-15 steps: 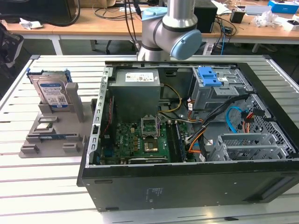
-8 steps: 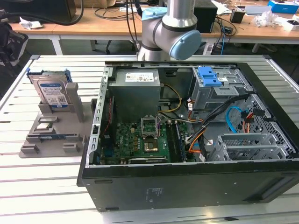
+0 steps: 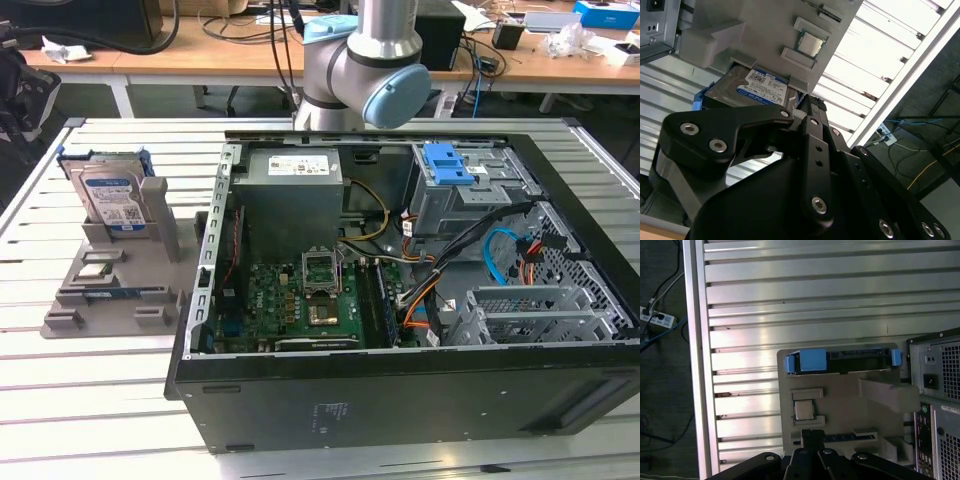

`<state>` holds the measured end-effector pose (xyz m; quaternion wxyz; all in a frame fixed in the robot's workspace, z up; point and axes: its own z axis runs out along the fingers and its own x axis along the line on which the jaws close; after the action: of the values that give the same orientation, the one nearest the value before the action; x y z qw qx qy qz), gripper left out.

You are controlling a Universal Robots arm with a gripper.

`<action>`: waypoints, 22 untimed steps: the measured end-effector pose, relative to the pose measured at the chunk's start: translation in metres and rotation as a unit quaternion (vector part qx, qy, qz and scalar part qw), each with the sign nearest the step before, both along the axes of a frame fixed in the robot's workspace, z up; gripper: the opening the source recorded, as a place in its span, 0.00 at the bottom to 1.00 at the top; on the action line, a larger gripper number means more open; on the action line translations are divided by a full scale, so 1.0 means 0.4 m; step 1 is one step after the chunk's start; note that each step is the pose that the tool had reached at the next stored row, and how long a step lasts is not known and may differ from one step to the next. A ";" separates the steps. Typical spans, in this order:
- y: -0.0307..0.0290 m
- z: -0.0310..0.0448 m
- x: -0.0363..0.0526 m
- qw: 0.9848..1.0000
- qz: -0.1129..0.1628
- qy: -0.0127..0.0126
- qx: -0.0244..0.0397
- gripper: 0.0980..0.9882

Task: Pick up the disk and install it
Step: 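Reach for the disk, then pick up the disk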

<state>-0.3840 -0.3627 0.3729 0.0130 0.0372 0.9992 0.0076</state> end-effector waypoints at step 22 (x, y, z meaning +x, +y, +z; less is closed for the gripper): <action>0.001 0.000 0.000 0.997 0.072 0.000 -0.001 0.01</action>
<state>-0.3840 -0.3623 0.3729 0.0125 -0.0352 0.9993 0.0075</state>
